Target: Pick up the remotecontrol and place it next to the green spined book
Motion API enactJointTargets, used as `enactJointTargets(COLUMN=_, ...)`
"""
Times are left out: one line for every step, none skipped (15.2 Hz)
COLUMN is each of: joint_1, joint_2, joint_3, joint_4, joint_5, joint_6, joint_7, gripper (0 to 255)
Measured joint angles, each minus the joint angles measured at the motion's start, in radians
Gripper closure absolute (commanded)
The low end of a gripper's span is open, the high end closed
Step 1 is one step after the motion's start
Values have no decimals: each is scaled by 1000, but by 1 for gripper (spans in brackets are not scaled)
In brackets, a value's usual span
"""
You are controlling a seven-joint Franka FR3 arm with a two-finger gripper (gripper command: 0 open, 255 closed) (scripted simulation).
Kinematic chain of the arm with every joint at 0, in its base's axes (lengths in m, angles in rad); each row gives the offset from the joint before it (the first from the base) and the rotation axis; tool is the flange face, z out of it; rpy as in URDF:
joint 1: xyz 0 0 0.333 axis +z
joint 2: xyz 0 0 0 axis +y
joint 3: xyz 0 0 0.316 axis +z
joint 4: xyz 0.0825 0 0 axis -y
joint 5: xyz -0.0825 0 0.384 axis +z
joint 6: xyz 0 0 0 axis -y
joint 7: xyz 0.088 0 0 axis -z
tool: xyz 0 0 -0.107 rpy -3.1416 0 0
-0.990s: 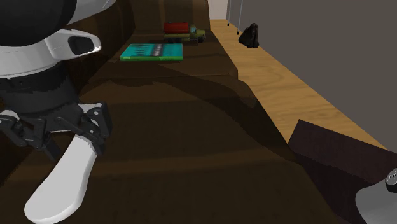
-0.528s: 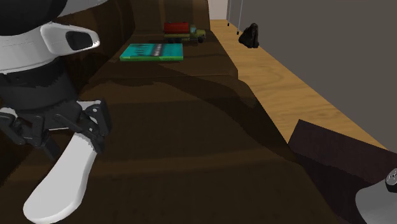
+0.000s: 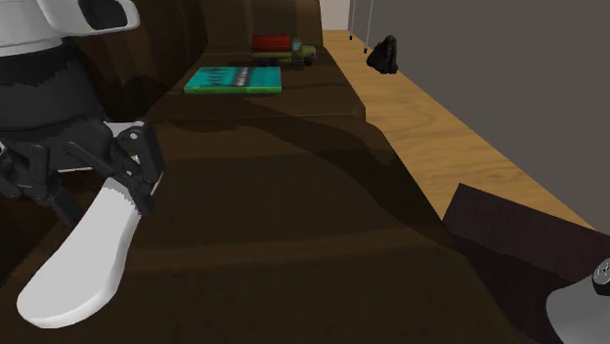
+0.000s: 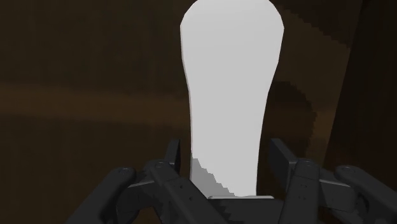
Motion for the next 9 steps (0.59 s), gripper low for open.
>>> enactJointTargets(joint_1=-3, joint_2=-13, joint_3=4, joint_4=6, joint_5=6, joint_6=-7, joint_7=-5, gripper=255)
enactJointTargets(joint_1=-3, joint_2=-14, joint_3=4, joint_4=10, joint_5=7, joint_6=-12, joint_7=-3, gripper=255)
enactJointTargets(joint_1=-4, joint_2=-20, joint_3=6, joint_4=15, joint_5=10, joint_6=-19, joint_7=-6, gripper=255)
enactJointTargets(joint_1=-4, joint_2=-24, joint_3=8, joint_4=27, joint_5=13, joint_6=-34, joint_7=-8, gripper=255)
enactJointTargets(joint_1=-3, joint_2=-29, joint_3=9, joint_4=36, joint_5=16, joint_6=-47, joint_7=-9, gripper=255)
enactJointTargets(joint_1=-4, joint_2=-35, joint_3=11, joint_4=46, joint_5=19, joint_6=-58, joint_7=-12, gripper=255)
enactJointTargets(joint_1=-4, joint_2=-36, joint_3=12, joint_4=54, joint_5=21, joint_6=-68, joint_7=-13, gripper=255)
enactJointTargets(joint_1=-14, joint_2=-46, joint_3=11, joint_4=49, joint_5=26, joint_6=-68, joint_7=-25, gripper=255)
enactJointTargets(joint_1=-29, joint_2=-58, joint_3=10, joint_4=37, joint_5=33, joint_6=-65, joint_7=-41, gripper=255)
